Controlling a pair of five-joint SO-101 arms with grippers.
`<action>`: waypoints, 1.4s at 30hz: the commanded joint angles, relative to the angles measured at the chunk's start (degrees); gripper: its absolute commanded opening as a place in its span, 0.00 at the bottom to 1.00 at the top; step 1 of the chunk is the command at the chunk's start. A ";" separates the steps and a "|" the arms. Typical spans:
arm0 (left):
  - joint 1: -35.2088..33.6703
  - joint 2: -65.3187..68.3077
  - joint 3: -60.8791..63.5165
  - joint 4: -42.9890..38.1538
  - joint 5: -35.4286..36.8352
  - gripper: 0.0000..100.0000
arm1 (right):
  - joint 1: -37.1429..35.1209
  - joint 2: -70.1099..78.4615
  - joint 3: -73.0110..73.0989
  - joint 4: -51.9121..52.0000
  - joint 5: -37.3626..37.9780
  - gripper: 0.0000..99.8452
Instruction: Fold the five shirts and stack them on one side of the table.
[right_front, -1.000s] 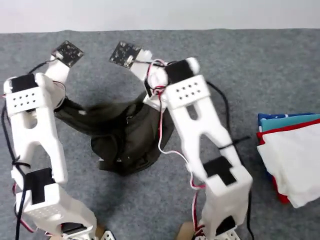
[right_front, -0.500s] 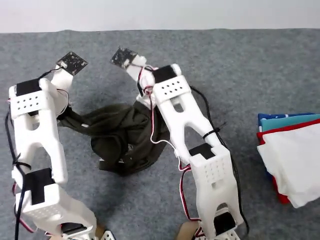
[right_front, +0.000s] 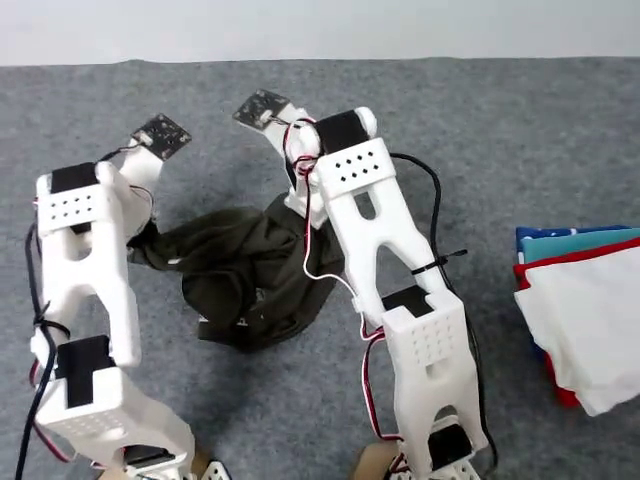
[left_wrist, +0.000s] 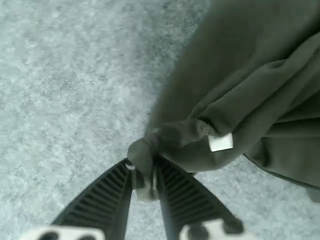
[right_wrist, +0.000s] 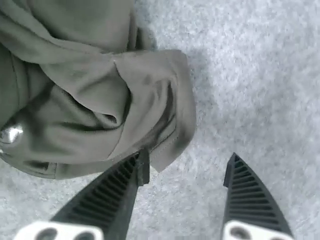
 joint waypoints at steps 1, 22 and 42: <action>0.88 -3.43 0.92 -2.29 0.44 0.00 | 0.57 -2.42 3.08 2.24 -2.73 0.25; 0.97 -3.34 1.54 -2.29 0.44 0.00 | 1.27 8.22 8.97 -6.37 -6.42 0.25; 0.97 -3.96 8.84 -7.38 0.44 0.00 | -0.40 8.22 7.74 -8.22 1.41 0.01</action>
